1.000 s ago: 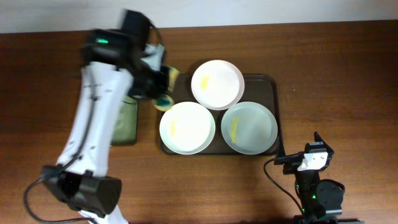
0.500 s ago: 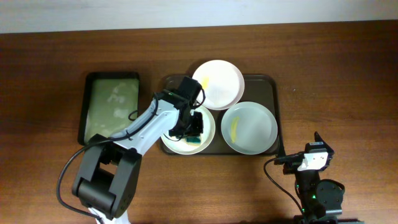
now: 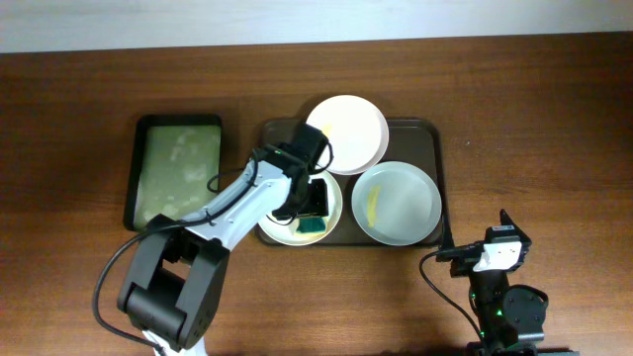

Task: Clean dirty plates on tray and stack at the side
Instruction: 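Reach the right gripper to the rim of the white plate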

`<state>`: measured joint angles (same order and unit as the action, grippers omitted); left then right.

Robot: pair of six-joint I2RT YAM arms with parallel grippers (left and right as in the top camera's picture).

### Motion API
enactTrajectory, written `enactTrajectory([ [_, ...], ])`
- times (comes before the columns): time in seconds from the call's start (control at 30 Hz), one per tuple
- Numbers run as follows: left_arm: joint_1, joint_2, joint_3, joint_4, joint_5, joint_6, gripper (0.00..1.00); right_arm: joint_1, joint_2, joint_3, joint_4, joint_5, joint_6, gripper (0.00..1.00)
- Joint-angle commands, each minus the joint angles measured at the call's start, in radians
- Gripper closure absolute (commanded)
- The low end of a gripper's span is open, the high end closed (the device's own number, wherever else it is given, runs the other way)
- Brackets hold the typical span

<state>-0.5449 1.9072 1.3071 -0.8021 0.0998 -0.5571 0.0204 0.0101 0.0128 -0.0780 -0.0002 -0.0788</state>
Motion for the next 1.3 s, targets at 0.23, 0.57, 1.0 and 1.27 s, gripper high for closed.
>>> enactTrajectory([
  [0.23, -0.025, -0.002, 0.002, 0.007, -0.162, -0.162, 0.56, 0.006, -0.006, -0.007, -0.004, 0.005, 0.007, 0.02],
  [0.57, -0.025, 0.052, 0.002, 0.009, -0.144, -0.202, 1.00, 0.006, -0.006, -0.007, -0.001, 0.002, 0.008, 0.02],
  [1.0, -0.024, 0.051, 0.002, 0.001, -0.141, -0.201, 1.00, 0.005, 0.038, 0.320, 0.531, -0.331, 0.193, 0.02],
  [1.27, -0.024, 0.051, 0.002, 0.002, -0.141, -0.201, 1.00, 0.005, 0.837, 1.445, -0.835, -0.468, -0.070, 0.02],
])
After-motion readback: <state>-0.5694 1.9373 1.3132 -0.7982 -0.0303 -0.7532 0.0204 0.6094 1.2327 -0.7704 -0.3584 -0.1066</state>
